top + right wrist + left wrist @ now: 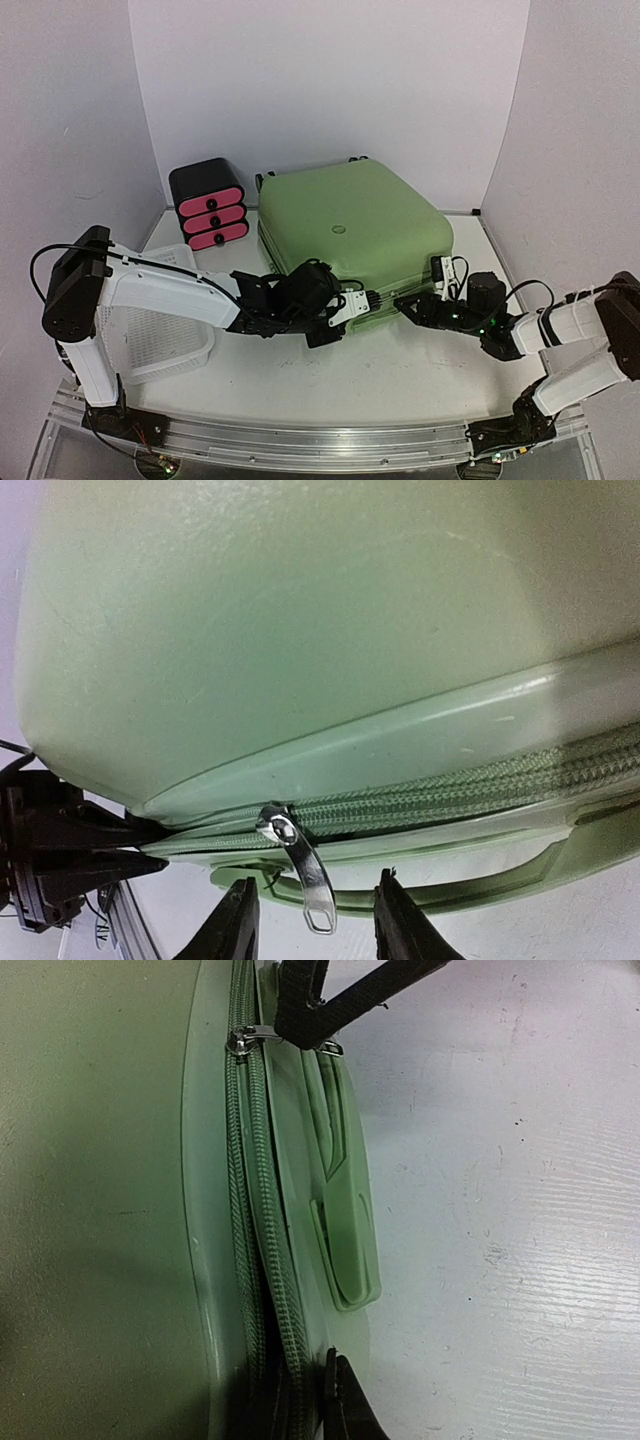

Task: Open, take out, and arrange the luggage
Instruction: Unzip the zipper of the luggage.

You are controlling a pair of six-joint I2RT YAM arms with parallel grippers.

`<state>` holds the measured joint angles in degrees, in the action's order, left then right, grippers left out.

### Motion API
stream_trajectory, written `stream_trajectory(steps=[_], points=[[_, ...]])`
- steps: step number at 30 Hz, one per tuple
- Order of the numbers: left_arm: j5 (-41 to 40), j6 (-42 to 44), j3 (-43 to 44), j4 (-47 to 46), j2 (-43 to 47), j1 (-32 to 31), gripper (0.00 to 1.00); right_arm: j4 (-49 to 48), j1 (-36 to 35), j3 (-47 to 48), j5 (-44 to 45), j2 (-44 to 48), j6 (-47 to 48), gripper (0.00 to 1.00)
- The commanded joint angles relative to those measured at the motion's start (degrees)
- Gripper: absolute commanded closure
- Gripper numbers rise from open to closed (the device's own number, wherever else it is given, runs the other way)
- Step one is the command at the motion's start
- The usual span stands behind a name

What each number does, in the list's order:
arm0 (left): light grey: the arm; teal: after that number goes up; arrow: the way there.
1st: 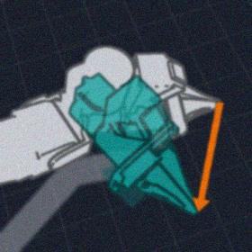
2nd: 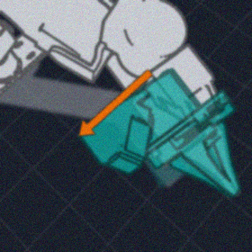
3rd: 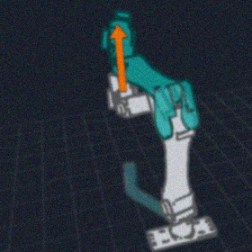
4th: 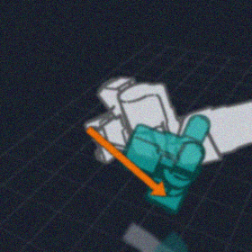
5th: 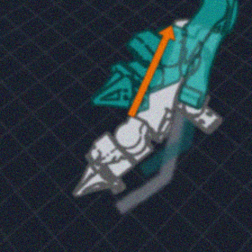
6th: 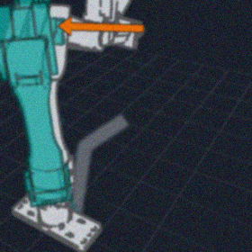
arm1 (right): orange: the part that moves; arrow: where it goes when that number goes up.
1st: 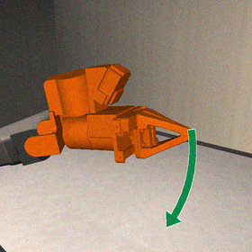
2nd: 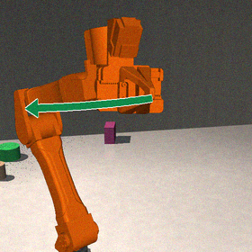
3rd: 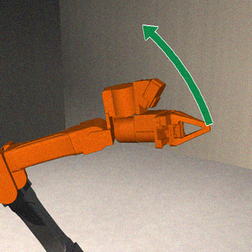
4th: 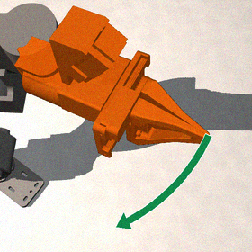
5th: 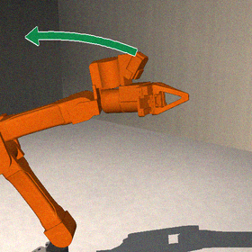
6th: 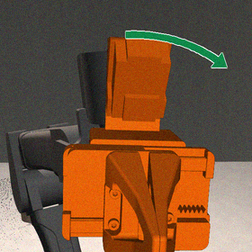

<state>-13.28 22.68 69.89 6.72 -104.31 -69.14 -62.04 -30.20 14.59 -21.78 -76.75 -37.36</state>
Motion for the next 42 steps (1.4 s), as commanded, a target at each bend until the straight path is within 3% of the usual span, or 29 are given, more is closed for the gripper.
stream_trajectory(steps=[1,5,15,20,24,28,31,37,42], points=[[-3.29,-1.88,1.70,-0.73,4.43,0.25,1.00,-6.99,-0.21,0.25,-1.98,-0.96,-1.77,0.62],[-3.35,-2.03,1.74,-0.72,4.42,0.22,1.00,-7.72,-0.23,0.59,-2.88,-1.16,-2.28,0.67],[-3.71,-2.10,1.83,-0.74,4.64,0.24,1.00,-8.57,-0.21,1.57,-3.87,-4.89,-2.82,0.69],[-3.35,-2.20,2.05,-0.74,4.31,0.19,1.00,-9.41,-0.19,1.29,-3.78,-3.67,-3.67,0.82],[-3.16,-2.19,2.10,-0.77,4.12,0.24,1.00,-9.25,-0.19,0.59,-3.50,-1.60,-4.04,0.98],[-3.15,-2.15,1.95,-0.74,4.33,0.24,1.00,-7.42,-0.16,0.52,-3.10,-0.12,-3.24,1.00],[-3.40,-2.20,1.60,-0.74,4.67,0.24,1.00,-0.34,-0.16,1.50,0.02,2.05,-0.65,1.00],[-4.64,-2.74,0.10,-0.62,6.34,0.24,1.00,21.10,0.57,5.25,18.25,10.48,3.71,1.00],[-4.03,-4.30,-1.78,-0.48,8.58,0.15,1.00,29.35,4.10,6.36,28.90,14.39,3.54,1.00]])
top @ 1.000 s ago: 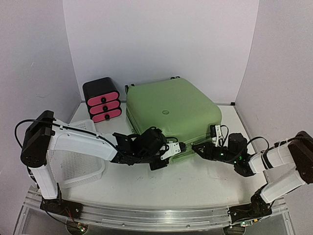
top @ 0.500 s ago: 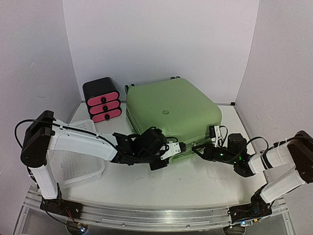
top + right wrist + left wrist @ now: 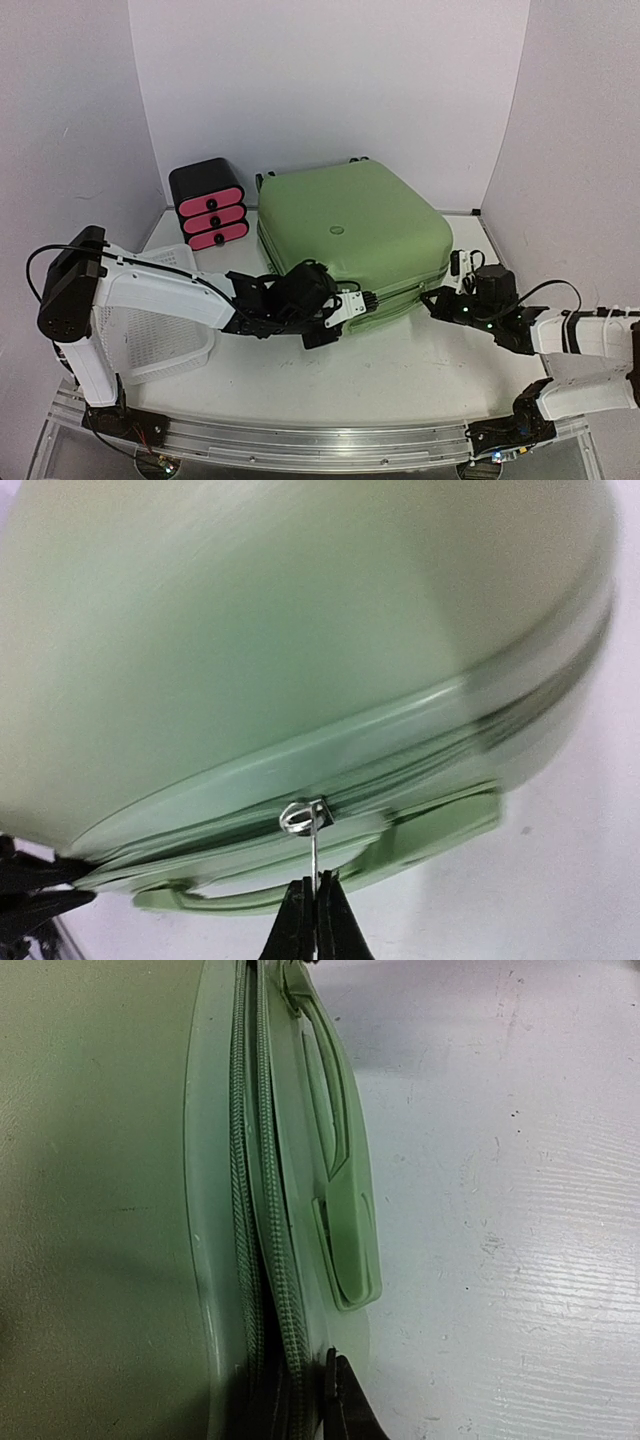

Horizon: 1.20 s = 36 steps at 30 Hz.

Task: Open, take out, and arrange the luggage
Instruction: Unzip the zipper of the luggage.

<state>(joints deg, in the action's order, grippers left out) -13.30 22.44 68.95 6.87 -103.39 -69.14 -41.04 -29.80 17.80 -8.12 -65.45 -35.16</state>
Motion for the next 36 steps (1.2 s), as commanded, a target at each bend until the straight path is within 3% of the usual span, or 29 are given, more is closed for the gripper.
stream_trajectory(steps=[1,9,13,16,22,27,36], points=[[-3.59,-4.46,-1.36,-0.68,8.30,0.14,1.00,8.72,4.84,3.38,15.17,2.82,1.13,1.00],[3.08,-5.47,-9.29,-0.55,16.51,-0.17,1.00,9.66,8.39,7.28,15.30,-1.13,6.39,1.00],[11.40,-4.86,-14.45,-0.61,21.79,-0.27,1.00,10.27,8.51,8.13,17.12,1.70,11.86,1.00],[12.86,-5.34,-17.01,-0.48,24.49,-0.38,1.00,10.24,8.55,7.44,18.12,5.69,11.61,1.00],[12.04,-6.79,-17.93,-0.28,26.52,-0.36,1.00,14.84,8.54,8.64,9.50,5.94,9.69,1.00],[10.63,-8.71,-14.36,-0.18,23.80,-0.36,0.82,14.41,8.29,7.30,-1.77,6.43,8.58,1.00],[7.88,-6.95,-3.18,0.20,13.69,-0.84,0.62,21.40,1.14,4.42,1.93,14.62,3.81,1.00]])
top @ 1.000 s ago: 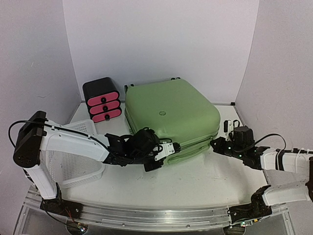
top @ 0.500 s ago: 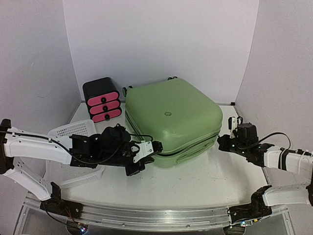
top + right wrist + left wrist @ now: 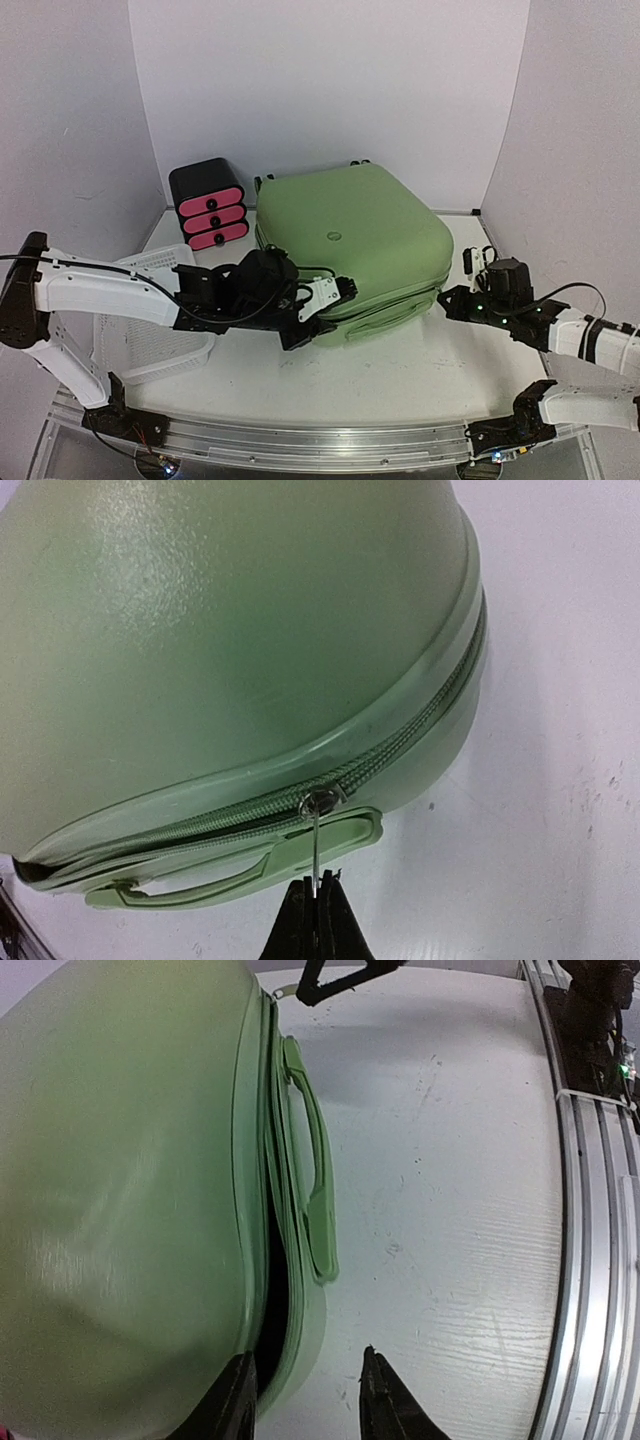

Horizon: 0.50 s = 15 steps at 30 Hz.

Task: Open, take out, and arrange the luggage
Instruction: Unzip the zipper of the luggage.

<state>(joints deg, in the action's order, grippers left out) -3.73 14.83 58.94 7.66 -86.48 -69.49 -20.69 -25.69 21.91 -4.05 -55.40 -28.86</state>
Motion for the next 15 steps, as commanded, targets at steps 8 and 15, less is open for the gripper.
stream_trajectory(steps=[8,15], points=[[-4.32,3.82,16.54,1.66,-13.70,-3.27,0.59,2.76,-6.38,-1.26,-3.50,8.06,-5.57,1.00],[-8.20,4.16,19.04,2.51,-18.14,-3.89,0.58,2.25,-11.30,-4.31,-2.74,11.90,-8.43,1.00]])
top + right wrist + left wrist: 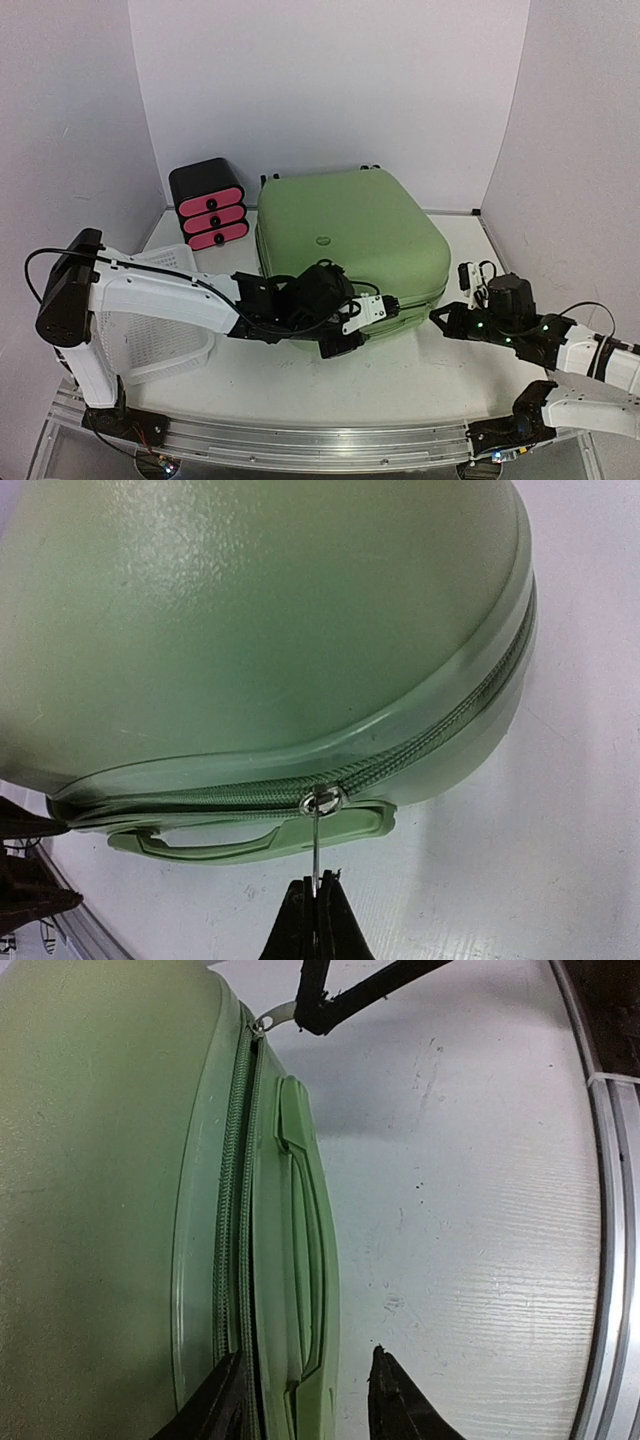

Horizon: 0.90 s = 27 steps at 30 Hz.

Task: Open, take out, and arrange the luggage
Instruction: Unzip the zipper of the luggage.

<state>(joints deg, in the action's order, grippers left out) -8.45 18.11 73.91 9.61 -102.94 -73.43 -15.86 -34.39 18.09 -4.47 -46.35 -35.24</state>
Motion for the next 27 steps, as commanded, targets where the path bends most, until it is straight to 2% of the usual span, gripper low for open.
stream_trajectory(steps=[1,7,12,16,27], points=[[-4.27,1.02,4.62,0.63,-2.42,0.05,0.58,-2.41,-2.83,-0.70,-2.33,3.27,-2.10,1.00],[-10.96,1.46,9.83,3.43,-7.47,0.02,0.62,-1.95,-3.22,-1.21,-3.45,6.21,-2.13,1.00],[-8.25,1.75,12.48,5.30,-10.37,0.02,0.80,-1.11,-3.27,-0.87,-2.62,6.53,-1.73,1.00],[-4.72,2.67,12.71,5.64,-11.39,0.08,0.85,-1.11,-3.28,-0.94,-2.10,6.12,-1.55,1.00],[-2.51,2.83,13.89,8.46,-14.82,0.04,0.83,-1.04,-3.26,-0.54,-1.24,6.70,-1.31,1.00]])
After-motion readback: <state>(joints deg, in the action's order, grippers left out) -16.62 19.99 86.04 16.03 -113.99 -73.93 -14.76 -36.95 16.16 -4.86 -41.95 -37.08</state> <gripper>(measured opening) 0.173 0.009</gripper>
